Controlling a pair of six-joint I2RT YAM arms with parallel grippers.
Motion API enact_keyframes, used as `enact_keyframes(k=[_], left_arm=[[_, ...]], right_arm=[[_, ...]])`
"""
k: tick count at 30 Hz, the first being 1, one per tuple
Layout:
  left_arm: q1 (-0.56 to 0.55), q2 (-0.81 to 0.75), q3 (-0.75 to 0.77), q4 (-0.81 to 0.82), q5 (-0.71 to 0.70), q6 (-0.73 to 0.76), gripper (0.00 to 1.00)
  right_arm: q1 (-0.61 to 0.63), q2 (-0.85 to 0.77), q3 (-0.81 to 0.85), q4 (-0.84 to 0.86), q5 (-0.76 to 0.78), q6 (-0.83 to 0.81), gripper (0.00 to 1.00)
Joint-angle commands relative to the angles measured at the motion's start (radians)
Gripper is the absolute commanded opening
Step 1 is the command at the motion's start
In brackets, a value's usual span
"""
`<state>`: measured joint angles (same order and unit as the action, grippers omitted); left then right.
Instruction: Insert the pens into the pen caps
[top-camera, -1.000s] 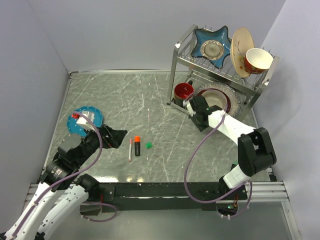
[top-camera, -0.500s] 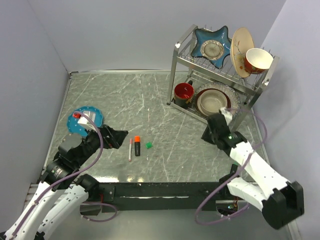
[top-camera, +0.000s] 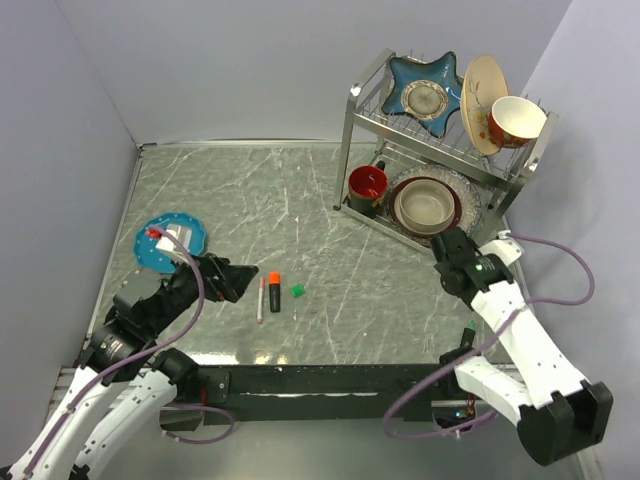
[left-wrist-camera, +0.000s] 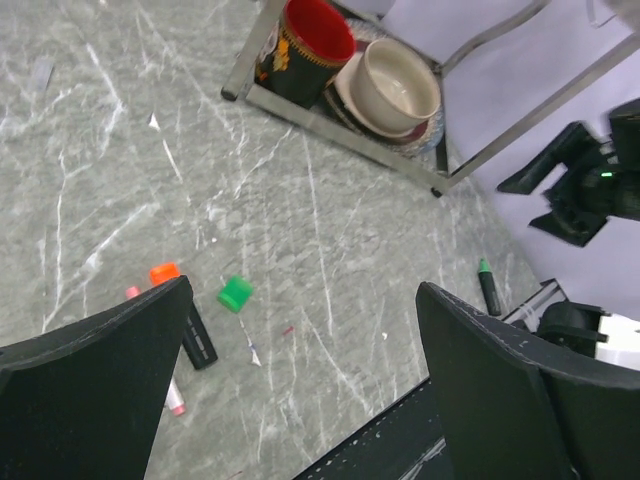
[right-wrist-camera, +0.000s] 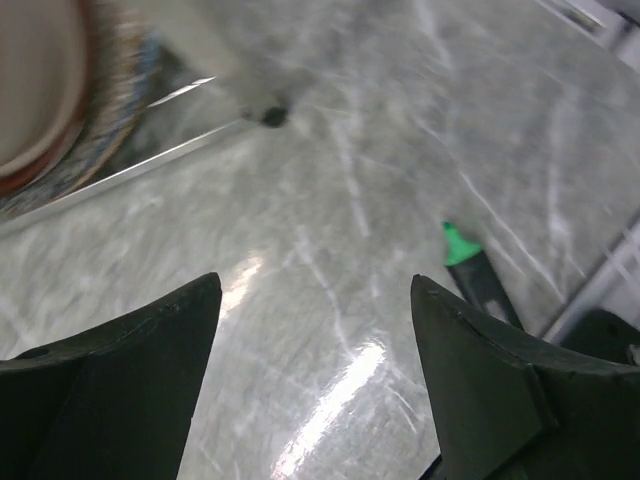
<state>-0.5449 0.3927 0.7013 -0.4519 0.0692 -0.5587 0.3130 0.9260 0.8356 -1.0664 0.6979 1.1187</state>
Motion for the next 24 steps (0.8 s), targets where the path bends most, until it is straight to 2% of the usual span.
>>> enact_keyframes(k=[1, 3, 4, 7, 11, 17, 24], left_arm=[[-0.003, -0.054, 0.006, 0.033, 0.02, 0.019, 0.99], [-0.009, -0.071, 0.006, 0.028, -0.002, 0.014, 0.99], [-0.015, -0.078, 0.007, 0.025, -0.009, 0.013, 1.0], [-0.024, -0.106, 0.007, 0.027, -0.019, 0.016, 0.99], [-0.026, -0.124, 0.007, 0.028, -0.017, 0.017, 0.99], [-0.029, -0.127, 0.009, 0.022, -0.037, 0.016, 0.99], [-0.03, -0.127, 0.007, 0.024, -0.037, 0.017, 0.99]], right_arm=[[-0.075, 0.04, 0.034, -0.165, -0.001, 0.205, 0.85], [-0.103, 0.027, 0.014, -0.168, -0.015, 0.219, 0.86], [-0.156, 0.022, -0.018, -0.159, -0.037, 0.213, 0.88], [-0.273, -0.01, -0.113, -0.034, -0.176, 0.13, 0.93], [-0.373, -0.007, -0.223, 0.063, -0.281, 0.154, 0.93], [-0.407, 0.074, -0.23, 0.023, -0.178, 0.19, 0.95], [-0.416, 0.155, -0.253, 0.104, -0.144, 0.219, 0.98]])
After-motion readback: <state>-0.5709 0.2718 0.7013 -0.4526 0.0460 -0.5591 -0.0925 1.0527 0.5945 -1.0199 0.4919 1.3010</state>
